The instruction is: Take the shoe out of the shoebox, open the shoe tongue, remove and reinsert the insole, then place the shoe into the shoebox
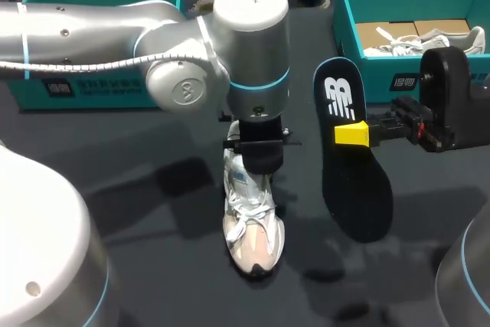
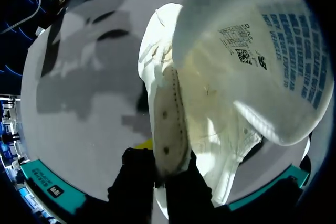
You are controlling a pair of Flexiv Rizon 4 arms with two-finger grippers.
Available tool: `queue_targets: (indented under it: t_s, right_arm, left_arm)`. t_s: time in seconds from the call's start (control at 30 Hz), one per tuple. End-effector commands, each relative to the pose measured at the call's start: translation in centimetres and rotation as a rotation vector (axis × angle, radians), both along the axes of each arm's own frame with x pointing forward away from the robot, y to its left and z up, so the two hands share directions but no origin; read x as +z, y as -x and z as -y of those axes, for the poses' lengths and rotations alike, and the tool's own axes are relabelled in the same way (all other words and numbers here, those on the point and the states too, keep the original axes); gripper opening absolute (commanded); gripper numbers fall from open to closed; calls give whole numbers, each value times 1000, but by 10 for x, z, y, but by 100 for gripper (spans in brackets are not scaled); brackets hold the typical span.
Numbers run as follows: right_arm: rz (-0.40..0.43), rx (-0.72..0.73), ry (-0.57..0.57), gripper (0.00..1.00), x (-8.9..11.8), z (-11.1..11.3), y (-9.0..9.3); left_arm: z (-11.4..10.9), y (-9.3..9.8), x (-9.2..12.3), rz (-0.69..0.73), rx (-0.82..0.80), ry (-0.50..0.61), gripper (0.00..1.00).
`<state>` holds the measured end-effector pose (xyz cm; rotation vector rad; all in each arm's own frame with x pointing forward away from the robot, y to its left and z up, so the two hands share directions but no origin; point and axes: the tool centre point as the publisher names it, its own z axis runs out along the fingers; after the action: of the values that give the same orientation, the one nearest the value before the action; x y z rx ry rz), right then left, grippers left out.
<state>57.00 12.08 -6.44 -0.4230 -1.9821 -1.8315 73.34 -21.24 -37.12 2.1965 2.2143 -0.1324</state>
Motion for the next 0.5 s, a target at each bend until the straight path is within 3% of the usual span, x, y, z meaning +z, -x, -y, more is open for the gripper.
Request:
queue_targets:
  t_s: [0.03, 0.3, 0.37, 0.5]
  right_arm:
    - [-1, -3, 2, 0, 0, 0, 2]
    - [-1, -3, 2, 0, 0, 0, 2]
    - [-1, -3, 2, 0, 0, 0, 2]
    - [-1, -3, 2, 0, 0, 0, 2]
  left_arm:
    - [6, -2, -6, -7, -9, -7, 0]
    - [7, -6, -13, -21, -9, -12, 0]
    - [7, -7, -14, -24, -8, -14, 24]
    - [7, -8, -11, -18, -5, -5, 33]
